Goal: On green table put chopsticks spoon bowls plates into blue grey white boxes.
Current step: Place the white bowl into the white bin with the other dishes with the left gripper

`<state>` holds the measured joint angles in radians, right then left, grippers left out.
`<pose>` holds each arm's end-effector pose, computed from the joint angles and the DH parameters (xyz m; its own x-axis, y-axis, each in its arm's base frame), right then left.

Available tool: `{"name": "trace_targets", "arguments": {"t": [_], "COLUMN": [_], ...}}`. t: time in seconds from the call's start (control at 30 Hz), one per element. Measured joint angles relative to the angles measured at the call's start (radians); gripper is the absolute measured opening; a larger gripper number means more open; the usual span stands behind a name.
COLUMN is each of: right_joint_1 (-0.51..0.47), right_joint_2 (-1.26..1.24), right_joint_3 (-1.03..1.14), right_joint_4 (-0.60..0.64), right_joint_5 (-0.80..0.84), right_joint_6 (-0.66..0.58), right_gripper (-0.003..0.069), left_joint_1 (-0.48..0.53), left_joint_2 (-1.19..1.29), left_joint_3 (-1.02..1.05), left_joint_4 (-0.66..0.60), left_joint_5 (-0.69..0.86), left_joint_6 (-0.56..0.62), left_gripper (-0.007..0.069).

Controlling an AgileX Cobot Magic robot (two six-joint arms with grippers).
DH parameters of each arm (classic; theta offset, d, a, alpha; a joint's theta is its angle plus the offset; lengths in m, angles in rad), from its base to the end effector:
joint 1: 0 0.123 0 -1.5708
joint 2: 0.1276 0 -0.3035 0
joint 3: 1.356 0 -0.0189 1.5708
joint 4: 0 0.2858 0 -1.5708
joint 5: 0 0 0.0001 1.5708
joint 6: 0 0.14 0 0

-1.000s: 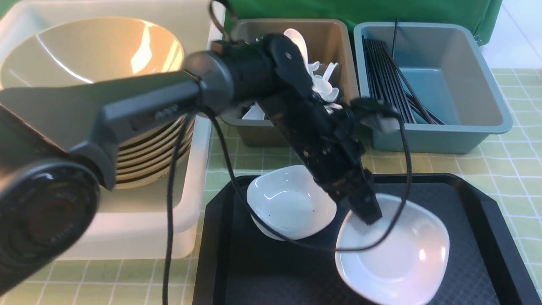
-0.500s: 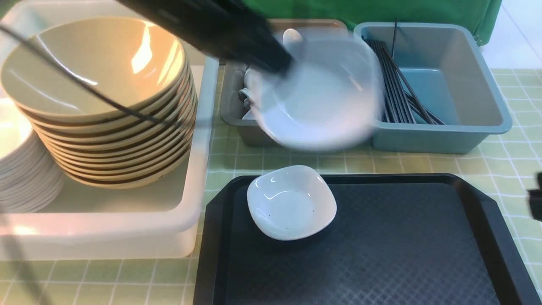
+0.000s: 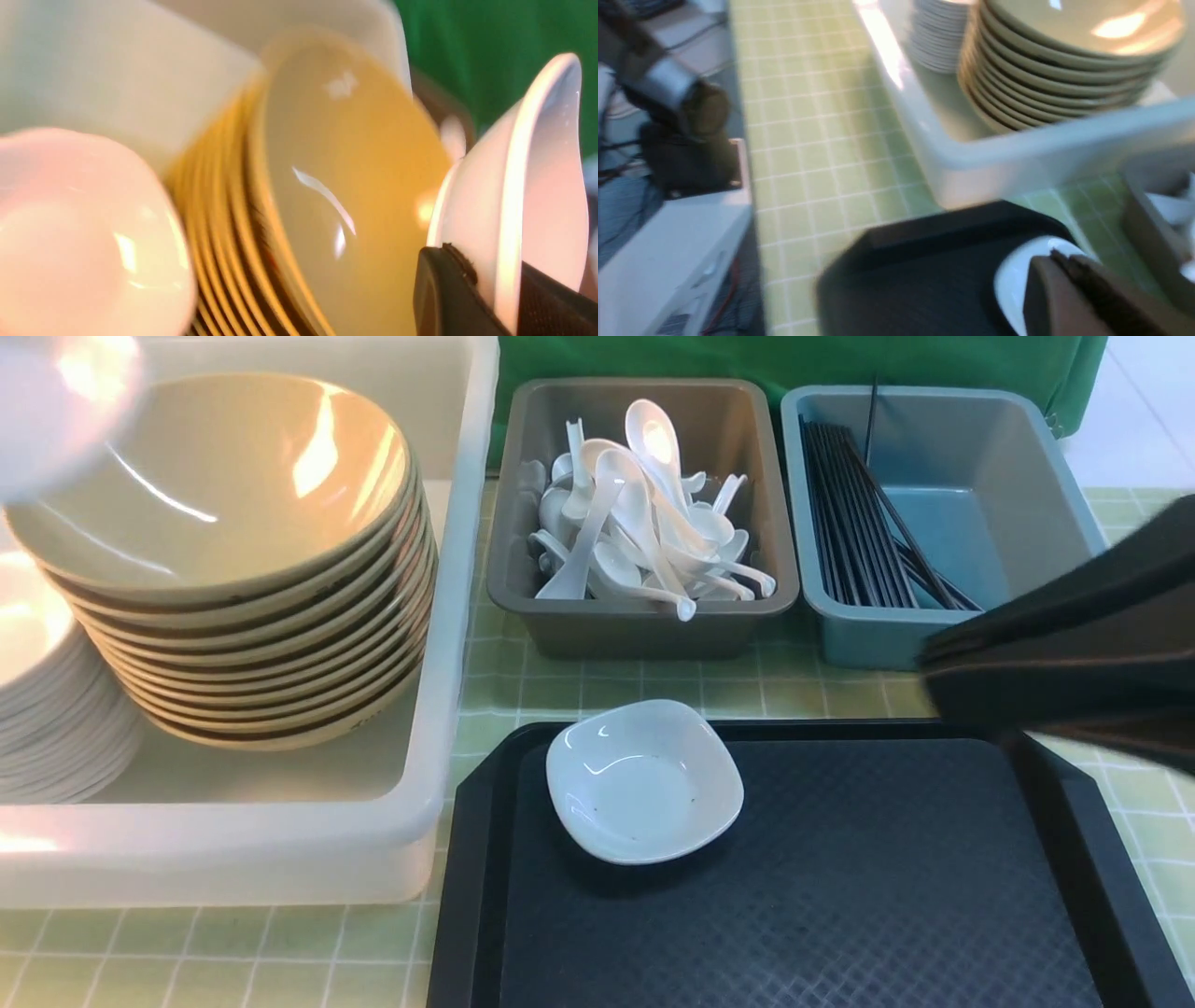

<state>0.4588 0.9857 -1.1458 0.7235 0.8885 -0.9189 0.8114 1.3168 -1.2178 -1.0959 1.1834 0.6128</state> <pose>0.1868 0.1725 0.4262 -0.0792 -0.4212 -0.9035 -0.8904 0.4375 -0.1259 0.2901 0.1381 0.3797 -0.5181 -0.5630 -0.6438 -0.0499 0.7714 -0.6344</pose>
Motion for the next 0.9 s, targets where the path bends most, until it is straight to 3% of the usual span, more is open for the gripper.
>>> {"name": "trace_targets", "arguments": {"t": [0.1, 0.23, 0.4, 0.73, 0.9], "right_joint_1": [0.058, 0.08, 0.08, 0.08, 0.08], "right_joint_2": [0.05, 0.085, 0.111, 0.154, 0.154], "right_joint_3": [-0.016, -0.041, -0.051, -0.051, -0.051], "right_joint_4": [0.002, 0.002, 0.003, 0.002, 0.003], "right_joint_5": [-0.02, -0.052, -0.153, -0.179, -0.18], "right_joint_6": [-0.001, -0.001, -0.001, -0.02, -0.027], "right_gripper": [0.0021, 0.0021, 0.0021, 0.0021, 0.0021], "left_joint_1": [0.094, 0.128, 0.129, 0.123, 0.043], "left_joint_2": [0.031, 0.068, 0.125, 0.2, 0.267], "left_joint_3": [0.008, 0.008, 0.01, 0.011, 0.011], "left_joint_4": [-0.067, -0.021, 0.116, 0.249, 0.301], "left_joint_5": [-0.029, -0.057, -0.082, -0.133, -0.146], "left_joint_6": [0.0, -0.003, -0.039, -0.09, -0.105], "left_gripper": [0.0015, 0.0015, 0.0015, 0.0015, 0.0016]}}
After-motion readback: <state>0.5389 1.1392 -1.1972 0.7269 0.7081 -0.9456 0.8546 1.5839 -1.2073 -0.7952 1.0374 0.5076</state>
